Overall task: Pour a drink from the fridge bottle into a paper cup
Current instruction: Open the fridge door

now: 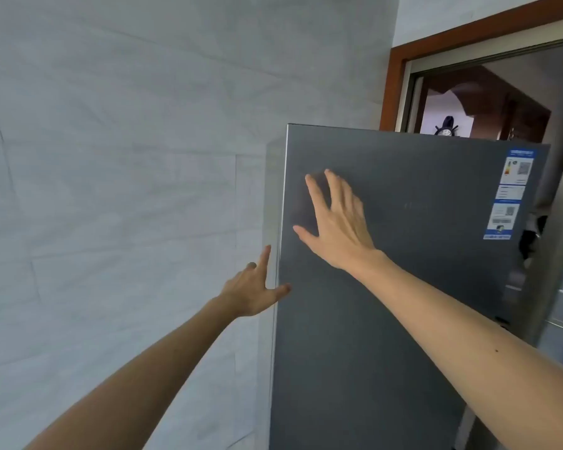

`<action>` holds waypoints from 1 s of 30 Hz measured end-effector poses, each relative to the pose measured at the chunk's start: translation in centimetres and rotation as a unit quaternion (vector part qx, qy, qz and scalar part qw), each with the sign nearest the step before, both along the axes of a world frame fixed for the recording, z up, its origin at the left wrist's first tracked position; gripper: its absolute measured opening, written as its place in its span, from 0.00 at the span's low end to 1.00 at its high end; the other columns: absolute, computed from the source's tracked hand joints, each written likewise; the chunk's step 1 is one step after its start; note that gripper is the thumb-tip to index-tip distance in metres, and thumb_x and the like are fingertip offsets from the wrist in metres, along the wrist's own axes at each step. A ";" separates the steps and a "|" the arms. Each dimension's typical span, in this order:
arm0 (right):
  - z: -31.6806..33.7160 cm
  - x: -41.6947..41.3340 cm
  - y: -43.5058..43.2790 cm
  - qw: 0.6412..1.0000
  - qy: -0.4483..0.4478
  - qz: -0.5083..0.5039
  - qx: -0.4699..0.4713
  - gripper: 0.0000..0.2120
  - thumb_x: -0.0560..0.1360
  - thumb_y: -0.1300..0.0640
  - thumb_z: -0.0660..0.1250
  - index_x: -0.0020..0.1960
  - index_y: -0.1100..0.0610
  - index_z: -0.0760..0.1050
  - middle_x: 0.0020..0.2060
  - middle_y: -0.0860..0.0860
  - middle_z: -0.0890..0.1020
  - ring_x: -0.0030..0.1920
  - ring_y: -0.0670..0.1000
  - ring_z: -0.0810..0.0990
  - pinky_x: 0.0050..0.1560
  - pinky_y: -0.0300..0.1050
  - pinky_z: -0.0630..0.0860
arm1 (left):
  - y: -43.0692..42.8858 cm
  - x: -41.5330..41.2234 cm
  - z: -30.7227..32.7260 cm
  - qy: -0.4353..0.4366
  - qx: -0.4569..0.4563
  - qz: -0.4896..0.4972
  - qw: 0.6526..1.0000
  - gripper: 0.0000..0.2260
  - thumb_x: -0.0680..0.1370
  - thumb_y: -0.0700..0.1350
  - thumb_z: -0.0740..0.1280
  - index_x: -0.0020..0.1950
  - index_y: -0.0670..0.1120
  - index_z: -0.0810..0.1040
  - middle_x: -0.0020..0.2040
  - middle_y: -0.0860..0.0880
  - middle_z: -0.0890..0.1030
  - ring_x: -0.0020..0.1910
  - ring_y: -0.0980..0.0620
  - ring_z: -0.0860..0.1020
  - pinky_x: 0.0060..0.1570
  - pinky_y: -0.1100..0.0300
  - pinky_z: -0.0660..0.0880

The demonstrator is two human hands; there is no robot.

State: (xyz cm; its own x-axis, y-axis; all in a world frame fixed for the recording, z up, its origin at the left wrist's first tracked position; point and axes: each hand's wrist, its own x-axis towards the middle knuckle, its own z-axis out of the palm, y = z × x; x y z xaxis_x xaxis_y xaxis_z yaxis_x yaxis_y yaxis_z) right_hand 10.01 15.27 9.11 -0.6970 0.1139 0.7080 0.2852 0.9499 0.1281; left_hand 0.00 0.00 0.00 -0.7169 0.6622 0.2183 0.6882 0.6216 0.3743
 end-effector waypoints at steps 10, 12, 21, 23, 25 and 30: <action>-0.6 -5.5 1.4 0.990 0.119 -0.035 0.071 0.35 0.80 0.37 0.52 0.81 0.50 0.46 0.80 0.61 0.46 0.79 0.63 0.45 0.73 0.72 0.50 | 3.6 -2.4 -4.0 -0.180 0.235 -0.130 0.946 0.47 0.68 0.75 0.63 0.76 0.69 0.34 0.79 0.51 0.61 0.76 0.50 0.64 0.75 0.44 0.63; -0.9 -6.2 1.7 0.988 0.126 -0.046 0.082 0.34 0.81 0.36 0.50 0.81 0.50 0.46 0.80 0.61 0.47 0.79 0.63 0.45 0.73 0.72 0.50 | 4.2 -2.4 -4.5 -0.198 0.277 -0.147 0.929 0.47 0.70 0.73 0.66 0.76 0.70 0.36 0.79 0.53 0.60 0.77 0.52 0.63 0.74 0.44 0.64; -1.5 -8.0 2.1 0.975 0.194 -0.040 0.097 0.33 0.80 0.39 0.50 0.80 0.52 0.51 0.78 0.63 0.52 0.78 0.66 0.49 0.71 0.74 0.49 | 5.4 -1.8 -5.3 -0.203 0.346 -0.153 0.903 0.45 0.73 0.65 0.67 0.78 0.65 0.37 0.81 0.60 0.50 0.79 0.57 0.55 0.77 0.47 0.60; -1.5 -8.1 2.1 0.974 0.201 -0.033 0.096 0.33 0.80 0.39 0.50 0.80 0.52 0.52 0.78 0.64 0.53 0.78 0.66 0.50 0.71 0.74 0.49 | 5.6 -1.7 -5.5 -0.205 0.359 -0.150 0.898 0.44 0.73 0.64 0.67 0.77 0.68 0.38 0.81 0.59 0.52 0.79 0.57 0.56 0.77 0.47 0.61; -1.5 -8.1 2.1 0.973 0.206 -0.032 0.099 0.32 0.80 0.39 0.49 0.80 0.52 0.52 0.78 0.64 0.54 0.78 0.66 0.50 0.71 0.74 0.49 | 5.7 -1.6 -5.6 -0.209 0.373 -0.149 0.892 0.45 0.72 0.64 0.68 0.78 0.66 0.39 0.81 0.59 0.53 0.79 0.57 0.56 0.77 0.47 0.61; -1.5 -8.0 1.9 0.974 0.205 -0.035 0.094 0.32 0.80 0.39 0.51 0.80 0.52 0.54 0.78 0.64 0.54 0.78 0.66 0.50 0.72 0.73 0.49 | 5.9 -0.9 -5.5 -0.243 0.402 -0.136 0.872 0.44 0.69 0.62 0.69 0.75 0.73 0.42 0.80 0.58 0.56 0.79 0.54 0.59 0.75 0.45 0.64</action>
